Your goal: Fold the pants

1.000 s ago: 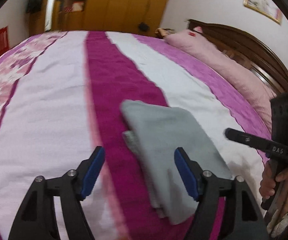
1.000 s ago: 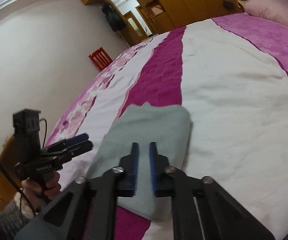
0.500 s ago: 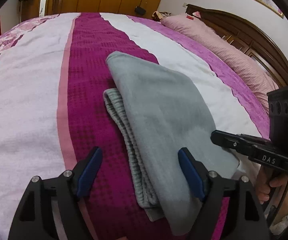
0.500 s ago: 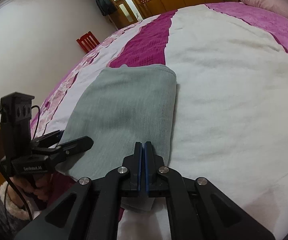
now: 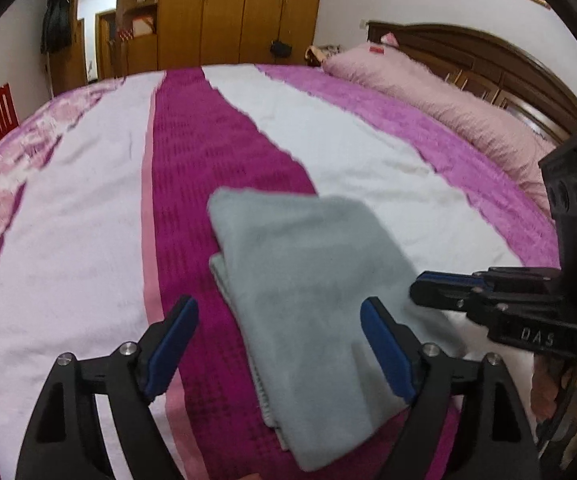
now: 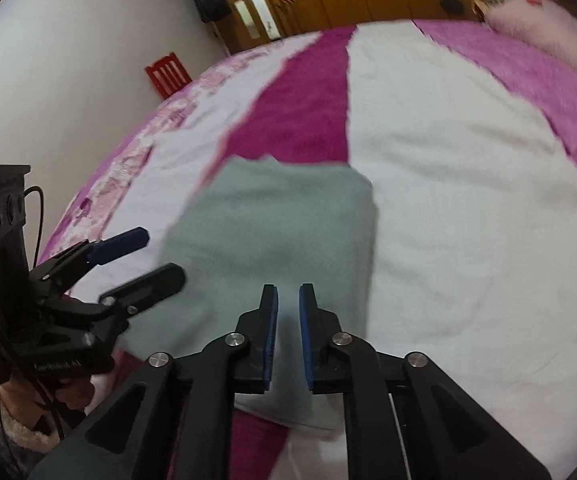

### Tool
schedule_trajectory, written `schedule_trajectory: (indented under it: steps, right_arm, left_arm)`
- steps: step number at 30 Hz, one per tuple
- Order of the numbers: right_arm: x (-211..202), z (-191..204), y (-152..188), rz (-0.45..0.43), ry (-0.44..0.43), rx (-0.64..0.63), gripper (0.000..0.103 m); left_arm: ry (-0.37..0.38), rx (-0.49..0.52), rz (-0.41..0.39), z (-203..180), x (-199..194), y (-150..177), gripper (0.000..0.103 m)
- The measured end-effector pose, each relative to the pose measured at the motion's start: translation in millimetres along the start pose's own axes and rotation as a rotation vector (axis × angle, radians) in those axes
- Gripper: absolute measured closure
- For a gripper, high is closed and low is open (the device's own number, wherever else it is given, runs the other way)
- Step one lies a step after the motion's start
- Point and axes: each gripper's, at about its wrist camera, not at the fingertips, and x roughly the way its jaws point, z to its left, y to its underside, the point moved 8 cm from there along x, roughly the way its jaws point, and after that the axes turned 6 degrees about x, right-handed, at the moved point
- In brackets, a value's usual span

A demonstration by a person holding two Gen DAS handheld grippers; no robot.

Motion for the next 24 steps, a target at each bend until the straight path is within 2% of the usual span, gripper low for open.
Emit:
schedule_trajectory:
  steps: [1,2,4,6,9,11,15,20,24]
  right_arm:
    - [-6.2,5.7,-2.4,-0.017,0.006,-0.015,0.072]
    - [-14.9,12.3,-5.7,-0.046,0.011,-0.034,0.066]
    - [-32.4,20.9,-10.3,-0.107,0.046,-0.053,0.043]
    - [-50.4,26.6,-14.2,-0.160,0.089,-0.066,0.034]
    - [-76.5,40.4,-16.3,-0.232,0.067,-0.112,0.024]
    - [-97.5,49.3,-13.2,-0.292,0.073,-0.146,0.019]
    - [-136.4,63.5,5.6,-0.404,0.101,-0.219,0.000]
    - [-149.4,54.6,43.2,-0.400,0.111,-0.164,0.000]
    - [-137.6,41.5,66.0,-0.348,0.059,-0.094,0.000]
  left_arm:
    - [-0.001,-0.001,-0.015,-1.6,-6.0,-4.0,0.015]
    - [-0.002,-0.004,-0.035,-3.7,-13.8,-7.4,0.014]
    - [0.009,-0.017,-0.088,-9.0,-34.1,-14.0,0.010]
    - [0.014,-0.032,-0.139,-12.6,-55.7,-16.9,0.009]
    - [0.020,-0.023,-0.176,-16.2,-82.4,-22.2,0.006]
    - [-0.003,0.004,-0.209,-19.5,-106.3,-26.0,0.005]
    - [-0.040,0.041,-0.269,-24.8,-143.9,-22.9,0.002]
    - [-0.101,0.041,-0.271,-23.7,-165.2,23.4,0.001]
    - [-0.091,0.012,-0.215,-17.5,-146.6,67.2,0.001]
